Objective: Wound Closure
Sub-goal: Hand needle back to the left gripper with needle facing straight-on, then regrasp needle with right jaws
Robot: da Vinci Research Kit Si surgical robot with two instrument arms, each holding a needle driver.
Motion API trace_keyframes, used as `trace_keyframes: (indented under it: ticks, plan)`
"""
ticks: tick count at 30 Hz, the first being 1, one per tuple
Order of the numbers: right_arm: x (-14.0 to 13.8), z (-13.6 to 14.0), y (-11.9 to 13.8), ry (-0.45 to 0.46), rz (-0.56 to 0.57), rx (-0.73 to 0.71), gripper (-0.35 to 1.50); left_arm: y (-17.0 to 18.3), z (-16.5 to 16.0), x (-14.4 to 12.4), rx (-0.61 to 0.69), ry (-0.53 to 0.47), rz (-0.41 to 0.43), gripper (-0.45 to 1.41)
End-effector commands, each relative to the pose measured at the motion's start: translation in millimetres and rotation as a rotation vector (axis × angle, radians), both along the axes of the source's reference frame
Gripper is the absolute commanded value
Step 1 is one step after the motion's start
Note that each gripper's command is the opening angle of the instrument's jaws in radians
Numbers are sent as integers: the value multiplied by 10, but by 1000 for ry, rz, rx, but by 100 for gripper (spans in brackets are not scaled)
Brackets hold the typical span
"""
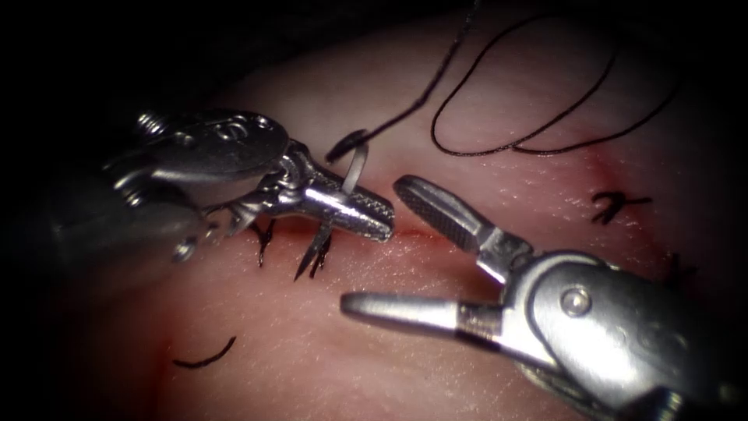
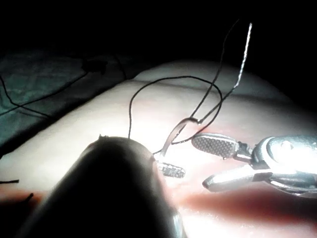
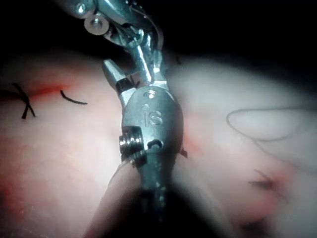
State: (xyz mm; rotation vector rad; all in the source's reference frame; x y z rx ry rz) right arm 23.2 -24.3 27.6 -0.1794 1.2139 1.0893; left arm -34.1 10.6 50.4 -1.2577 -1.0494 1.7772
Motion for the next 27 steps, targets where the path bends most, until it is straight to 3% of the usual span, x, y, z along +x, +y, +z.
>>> trace_keyframes:
  ticks: [1,11,22,27]
  plan:
    - [13,-1,12,-2,18,10,111,8,1,-4,-8,-5,-10,-45]
    - [12,-4,32,-69,87,29,111,-12,1,0,-23,-1,-32,-45]
    - [28,7,22,-67,47,25,108,-15,-6,-4,-16,3,-47,-45]
    - [33,8,25,-65,46,24,91,-18,-9,-5,-17,7,-52,-45]
